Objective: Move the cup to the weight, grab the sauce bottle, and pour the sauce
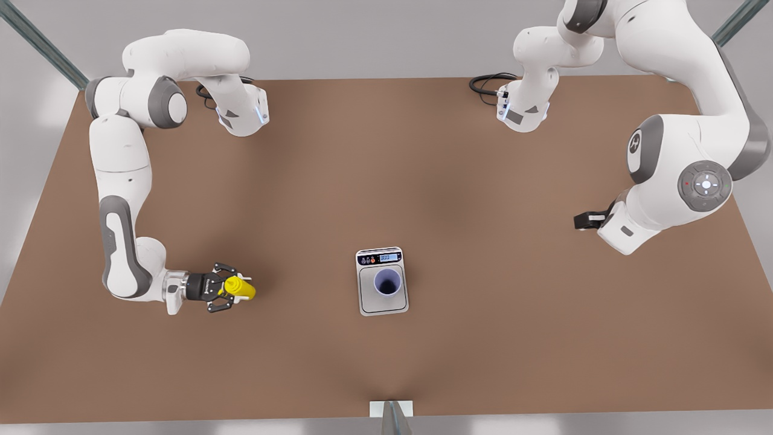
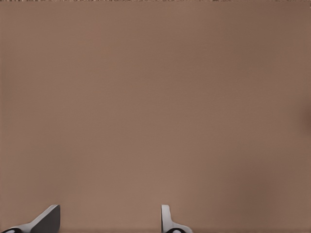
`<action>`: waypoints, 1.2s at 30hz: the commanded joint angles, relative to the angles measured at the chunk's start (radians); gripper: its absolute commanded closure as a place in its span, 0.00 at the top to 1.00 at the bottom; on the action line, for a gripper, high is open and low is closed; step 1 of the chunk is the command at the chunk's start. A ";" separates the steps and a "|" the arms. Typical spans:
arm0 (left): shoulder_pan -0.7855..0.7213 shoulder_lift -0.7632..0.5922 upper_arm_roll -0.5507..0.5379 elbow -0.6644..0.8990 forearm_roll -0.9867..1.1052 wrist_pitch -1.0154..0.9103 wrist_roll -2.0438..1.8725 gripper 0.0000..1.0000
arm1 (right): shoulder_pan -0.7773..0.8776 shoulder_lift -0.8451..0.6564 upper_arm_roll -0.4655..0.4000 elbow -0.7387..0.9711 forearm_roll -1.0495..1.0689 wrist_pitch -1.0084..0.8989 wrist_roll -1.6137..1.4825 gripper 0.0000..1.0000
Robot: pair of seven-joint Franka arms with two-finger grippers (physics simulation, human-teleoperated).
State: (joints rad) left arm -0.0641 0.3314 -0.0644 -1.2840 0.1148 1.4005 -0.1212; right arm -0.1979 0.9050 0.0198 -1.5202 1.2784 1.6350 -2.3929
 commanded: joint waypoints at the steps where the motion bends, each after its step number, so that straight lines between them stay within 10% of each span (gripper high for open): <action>1: 0.000 0.000 0.000 0.000 0.000 0.000 0.000 1.00 | 0.000 0.002 -0.001 -0.001 0.001 0.000 0.000 0.56; 19: 0.001 0.000 0.000 0.000 0.000 0.000 0.000 1.00 | 0.006 0.025 -0.023 0.005 -0.002 0.006 -0.019 0.58; 24: 0.000 0.000 0.000 0.000 0.000 0.000 0.000 1.00 | 0.005 0.025 -0.024 0.005 -0.002 0.005 -0.003 1.00; 36: 0.000 0.000 0.000 0.000 0.000 -0.003 0.000 1.00 | 0.005 0.025 -0.024 0.003 -0.004 0.006 0.000 1.00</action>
State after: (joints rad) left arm -0.0644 0.3314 -0.0644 -1.2840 0.1149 1.3989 -0.1212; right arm -0.1933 0.9297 -0.0046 -1.5171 1.2748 1.6414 -2.3930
